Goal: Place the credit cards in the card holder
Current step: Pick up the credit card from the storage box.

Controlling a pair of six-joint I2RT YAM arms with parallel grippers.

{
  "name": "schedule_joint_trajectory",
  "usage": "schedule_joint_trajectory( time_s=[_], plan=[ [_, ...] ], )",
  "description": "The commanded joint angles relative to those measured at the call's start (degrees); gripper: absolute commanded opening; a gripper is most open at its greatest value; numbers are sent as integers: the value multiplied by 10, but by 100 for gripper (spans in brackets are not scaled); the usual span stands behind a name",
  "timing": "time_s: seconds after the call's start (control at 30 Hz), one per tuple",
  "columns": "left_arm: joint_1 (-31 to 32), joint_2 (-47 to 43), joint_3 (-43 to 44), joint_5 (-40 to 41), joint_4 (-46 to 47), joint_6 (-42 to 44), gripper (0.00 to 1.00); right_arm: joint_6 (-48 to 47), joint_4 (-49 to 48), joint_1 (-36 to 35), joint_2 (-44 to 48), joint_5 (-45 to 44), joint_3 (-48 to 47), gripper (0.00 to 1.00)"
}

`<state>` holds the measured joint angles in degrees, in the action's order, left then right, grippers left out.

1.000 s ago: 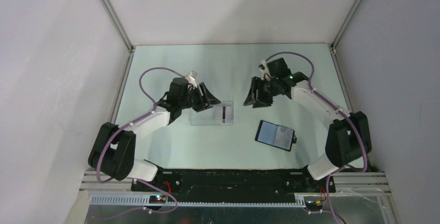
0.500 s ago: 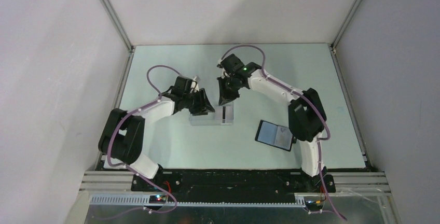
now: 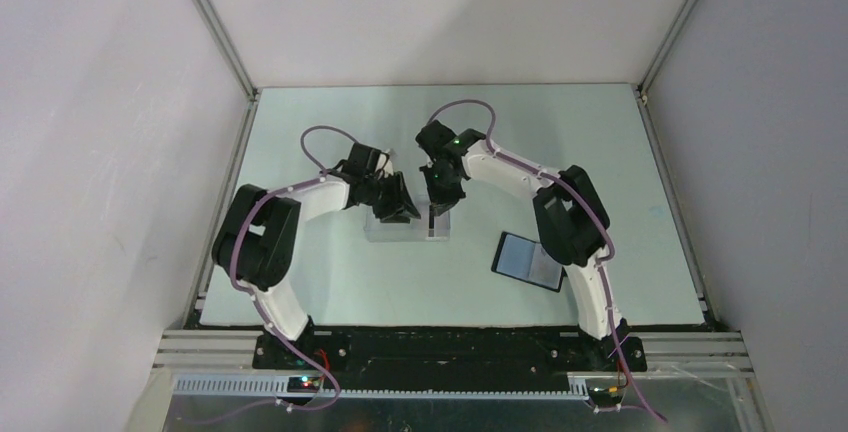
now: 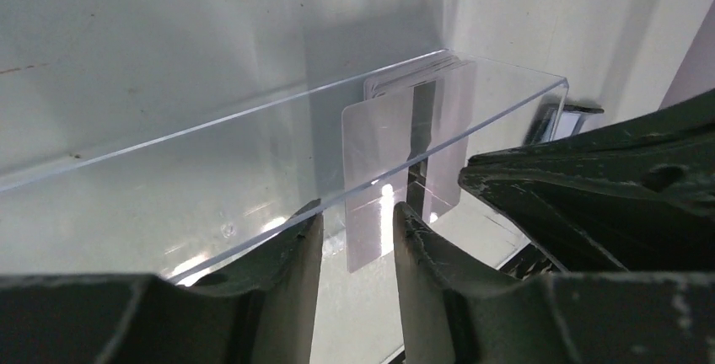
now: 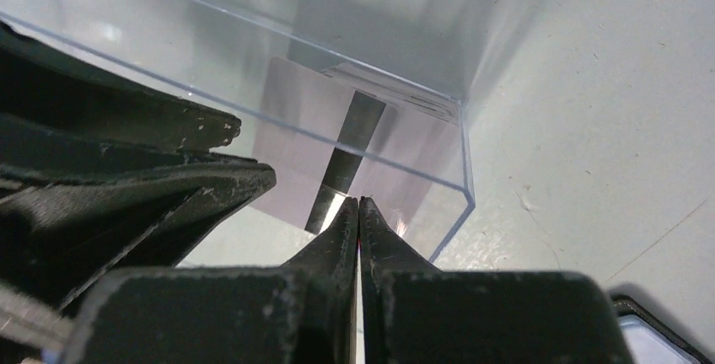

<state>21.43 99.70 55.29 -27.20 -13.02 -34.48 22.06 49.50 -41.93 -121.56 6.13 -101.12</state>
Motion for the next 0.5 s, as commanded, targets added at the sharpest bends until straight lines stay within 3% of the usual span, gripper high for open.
schedule_joint_trajectory(
  time_s=[0.0, 0.27, 0.47],
  plan=[
    [5, 16, 22, -8, 2, 7, 42, -11, 9, -7, -22, -20, -24, 0],
    [22, 34, 39, -24, 3, 5, 35, -11, 12, -8, -43, -15, -27, 0],
    [27, 29, 48, -34, 2, 0, 23, -11, 13, -7, -47, -14, -26, 0]
  ],
)
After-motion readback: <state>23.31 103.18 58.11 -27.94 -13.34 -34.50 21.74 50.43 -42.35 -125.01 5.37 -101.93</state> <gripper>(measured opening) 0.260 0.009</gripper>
